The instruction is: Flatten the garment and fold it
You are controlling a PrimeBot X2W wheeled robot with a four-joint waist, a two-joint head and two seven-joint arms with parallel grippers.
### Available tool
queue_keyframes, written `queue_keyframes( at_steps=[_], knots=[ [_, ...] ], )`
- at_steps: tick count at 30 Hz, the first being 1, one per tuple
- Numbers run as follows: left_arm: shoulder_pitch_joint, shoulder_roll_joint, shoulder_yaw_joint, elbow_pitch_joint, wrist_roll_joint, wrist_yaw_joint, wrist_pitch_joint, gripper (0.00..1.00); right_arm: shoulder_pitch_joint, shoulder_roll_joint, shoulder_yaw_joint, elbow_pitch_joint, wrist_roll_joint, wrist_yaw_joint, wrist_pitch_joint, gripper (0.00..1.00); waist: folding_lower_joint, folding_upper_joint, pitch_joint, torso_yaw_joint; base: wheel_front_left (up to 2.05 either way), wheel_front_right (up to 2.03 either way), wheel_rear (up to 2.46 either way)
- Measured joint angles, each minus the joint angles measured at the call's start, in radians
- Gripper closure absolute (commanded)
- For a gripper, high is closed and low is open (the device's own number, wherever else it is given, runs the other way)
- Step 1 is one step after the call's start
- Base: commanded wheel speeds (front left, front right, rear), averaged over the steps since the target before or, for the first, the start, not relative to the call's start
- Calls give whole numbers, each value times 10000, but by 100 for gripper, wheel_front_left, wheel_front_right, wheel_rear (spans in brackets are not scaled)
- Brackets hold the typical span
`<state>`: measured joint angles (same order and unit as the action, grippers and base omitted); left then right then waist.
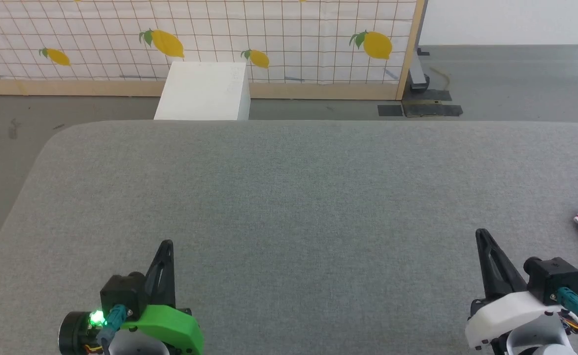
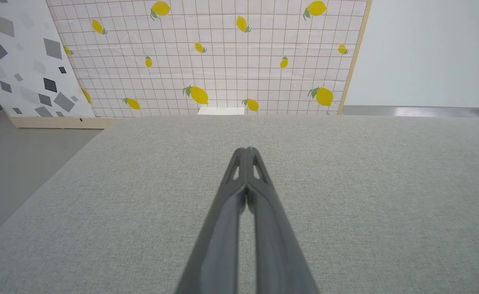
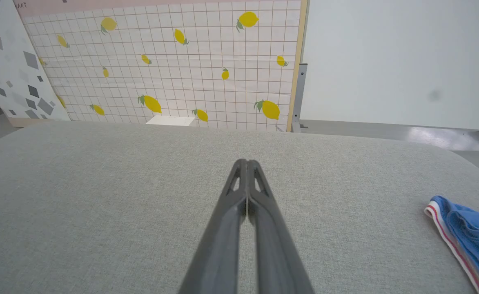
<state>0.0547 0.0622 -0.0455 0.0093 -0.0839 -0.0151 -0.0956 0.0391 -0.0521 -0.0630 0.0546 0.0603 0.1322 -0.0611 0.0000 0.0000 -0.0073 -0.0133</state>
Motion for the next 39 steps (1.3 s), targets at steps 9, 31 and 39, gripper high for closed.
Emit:
queue_keyframes(
  at_steps=[9,31,39],
  knots=[
    [-86,-19,65,-10,96,2,213,100,-52,2,119,-92,-96,0,104,100,0,0,15,27,0,0,0],
    [-257,-50,301,-31,527,73,648,100,-183,2,408,-341,-366,0,397,100,0,0,51,93,0,0,0],
    [-361,-61,351,-46,656,75,815,100,-196,2,527,-412,-453,0,495,100,0,0,64,116,0,0,0]
  ],
)
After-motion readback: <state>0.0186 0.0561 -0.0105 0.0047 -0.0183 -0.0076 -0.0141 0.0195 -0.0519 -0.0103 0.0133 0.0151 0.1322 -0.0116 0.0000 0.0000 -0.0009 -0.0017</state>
